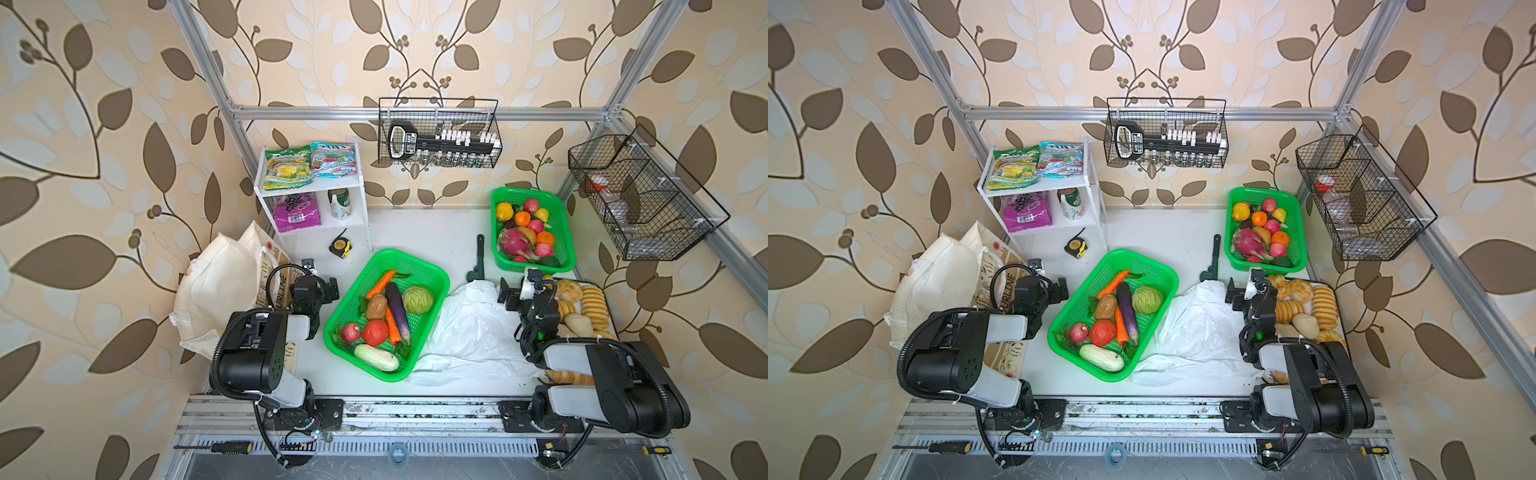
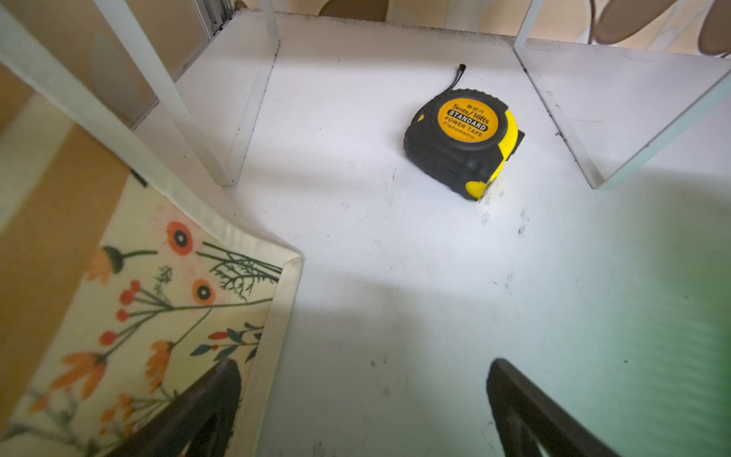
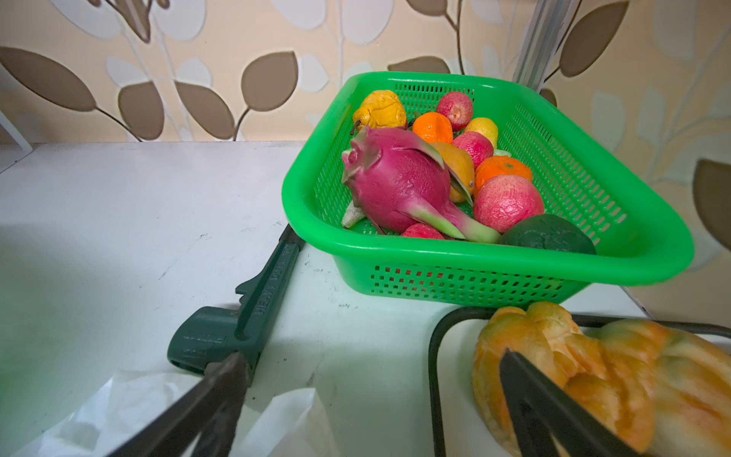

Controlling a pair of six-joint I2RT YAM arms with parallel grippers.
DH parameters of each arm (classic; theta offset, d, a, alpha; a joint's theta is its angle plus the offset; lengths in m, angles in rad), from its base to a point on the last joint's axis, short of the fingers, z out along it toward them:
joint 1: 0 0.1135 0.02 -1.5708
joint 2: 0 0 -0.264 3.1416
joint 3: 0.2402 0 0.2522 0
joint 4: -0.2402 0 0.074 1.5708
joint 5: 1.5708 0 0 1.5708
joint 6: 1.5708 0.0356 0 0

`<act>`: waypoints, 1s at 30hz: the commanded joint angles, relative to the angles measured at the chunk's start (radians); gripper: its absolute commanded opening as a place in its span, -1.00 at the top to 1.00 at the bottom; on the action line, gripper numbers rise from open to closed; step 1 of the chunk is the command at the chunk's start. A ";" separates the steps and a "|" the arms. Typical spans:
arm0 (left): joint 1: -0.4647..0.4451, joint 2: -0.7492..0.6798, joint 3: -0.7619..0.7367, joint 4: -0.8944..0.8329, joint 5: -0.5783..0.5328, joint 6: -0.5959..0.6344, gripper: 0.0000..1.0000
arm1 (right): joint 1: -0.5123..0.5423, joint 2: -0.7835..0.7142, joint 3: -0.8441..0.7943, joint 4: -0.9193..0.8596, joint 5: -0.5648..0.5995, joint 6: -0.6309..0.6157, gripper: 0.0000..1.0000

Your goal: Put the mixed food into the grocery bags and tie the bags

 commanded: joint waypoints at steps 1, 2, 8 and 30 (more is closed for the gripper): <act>0.006 -0.017 0.021 0.016 0.017 0.003 -0.98 | -0.004 0.005 0.023 0.007 -0.013 0.000 -1.00; 0.006 -0.020 0.018 0.018 0.027 0.007 -0.98 | -0.004 0.005 0.022 0.008 -0.013 0.000 -1.00; 0.005 -0.038 0.004 0.028 0.058 0.021 -0.98 | -0.004 0.004 0.022 0.008 -0.020 -0.004 -1.00; 0.006 -0.442 0.142 -0.505 0.202 -0.106 -0.98 | -0.019 -0.428 0.301 -0.839 -0.016 0.412 -1.00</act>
